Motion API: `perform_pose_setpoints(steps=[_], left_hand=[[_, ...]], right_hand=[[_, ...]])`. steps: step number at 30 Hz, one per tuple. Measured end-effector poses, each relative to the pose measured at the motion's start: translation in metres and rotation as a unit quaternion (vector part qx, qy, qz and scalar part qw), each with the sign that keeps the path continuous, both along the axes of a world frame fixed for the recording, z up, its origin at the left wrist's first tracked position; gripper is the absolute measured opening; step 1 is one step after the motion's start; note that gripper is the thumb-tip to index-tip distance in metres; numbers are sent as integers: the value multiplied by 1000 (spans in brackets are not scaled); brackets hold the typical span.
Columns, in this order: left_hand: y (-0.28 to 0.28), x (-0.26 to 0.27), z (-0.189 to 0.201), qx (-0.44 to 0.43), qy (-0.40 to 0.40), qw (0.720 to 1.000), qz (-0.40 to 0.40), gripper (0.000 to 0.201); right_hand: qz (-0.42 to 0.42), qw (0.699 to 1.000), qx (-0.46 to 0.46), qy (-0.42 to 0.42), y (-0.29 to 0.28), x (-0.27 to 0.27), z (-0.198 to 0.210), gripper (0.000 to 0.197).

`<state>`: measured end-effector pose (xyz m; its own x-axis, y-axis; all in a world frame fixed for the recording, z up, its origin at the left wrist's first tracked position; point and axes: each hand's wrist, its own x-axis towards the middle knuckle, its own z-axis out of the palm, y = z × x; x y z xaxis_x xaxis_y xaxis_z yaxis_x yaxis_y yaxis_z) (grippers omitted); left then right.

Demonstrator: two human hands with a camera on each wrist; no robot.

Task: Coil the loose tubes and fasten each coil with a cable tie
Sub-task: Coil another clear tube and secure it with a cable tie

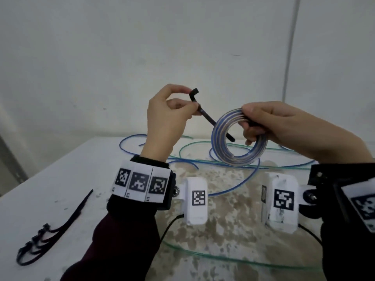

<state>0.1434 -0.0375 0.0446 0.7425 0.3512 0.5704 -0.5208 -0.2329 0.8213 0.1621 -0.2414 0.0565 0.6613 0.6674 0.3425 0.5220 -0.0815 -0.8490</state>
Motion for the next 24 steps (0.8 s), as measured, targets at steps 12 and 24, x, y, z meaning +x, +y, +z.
perform_pose_setpoints(steps=[12, 24], left_hand=[[-17, -24, 12, 37, 42, 994, -93, 25], [-16, -16, 2, 21, 63, 986, -156, 24]], right_hand=[[-51, 989, 2, -135, 34, 3, -7, 38], [-117, 987, 6, -106, 46, 7, -16, 16]])
